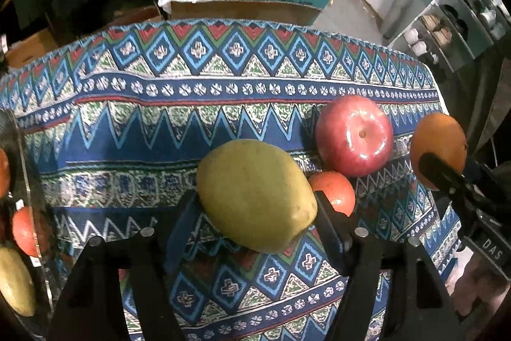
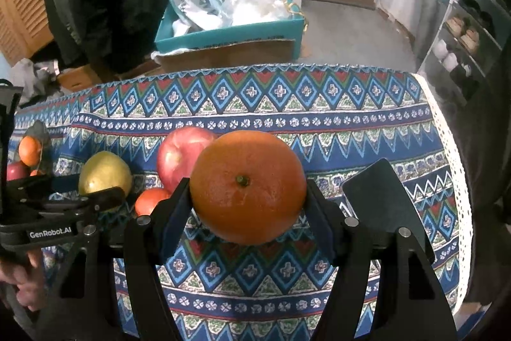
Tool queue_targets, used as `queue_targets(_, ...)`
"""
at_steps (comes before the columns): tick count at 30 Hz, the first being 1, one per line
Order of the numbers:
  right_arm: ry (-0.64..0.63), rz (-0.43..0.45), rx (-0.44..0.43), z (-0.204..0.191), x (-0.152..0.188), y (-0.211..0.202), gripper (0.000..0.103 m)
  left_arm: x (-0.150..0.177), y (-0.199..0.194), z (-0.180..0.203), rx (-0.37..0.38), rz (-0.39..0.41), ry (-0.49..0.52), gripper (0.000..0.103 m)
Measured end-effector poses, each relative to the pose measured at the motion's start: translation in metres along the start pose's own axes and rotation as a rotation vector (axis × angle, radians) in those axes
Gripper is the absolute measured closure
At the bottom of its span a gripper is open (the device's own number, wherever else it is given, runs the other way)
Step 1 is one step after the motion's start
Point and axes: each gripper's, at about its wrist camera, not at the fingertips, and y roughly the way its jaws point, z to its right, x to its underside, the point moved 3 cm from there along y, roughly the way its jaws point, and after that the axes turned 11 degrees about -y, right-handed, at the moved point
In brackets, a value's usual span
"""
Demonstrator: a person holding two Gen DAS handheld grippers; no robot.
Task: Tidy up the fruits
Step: 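Lift the pear with the left tool while the right tool lifts the orange toward the plate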
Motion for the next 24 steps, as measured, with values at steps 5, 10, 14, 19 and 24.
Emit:
queue_targets(5,0.004,-0.002,-0.007,0.0,0.0,0.003,0.034,-0.003,0.009,0.004,0.004,-0.004,-0.01,0.024)
queue_targets(10,0.009,-0.009,-0.009,0.003,0.001,0.006,0.034,-0.006,0.011,0.005,0.016,0.009,-0.017,0.024)
queue_targets(14,0.015,-0.011,-0.011,0.004,0.001,0.007,0.034,-0.004,0.01,0.009,0.004,0.028,0.012,0.024)
queue_targets(19,0.006,0.005,-0.004,0.002,-0.001,0.003,0.034,-0.003,0.003,0.008,-0.015,0.061,0.027,0.025)
queue_targets(24,-0.007,0.029,0.005,-0.002,-0.004,-0.007,0.034,-0.002,-0.012,0.01,-0.022,0.105,0.055,0.025)
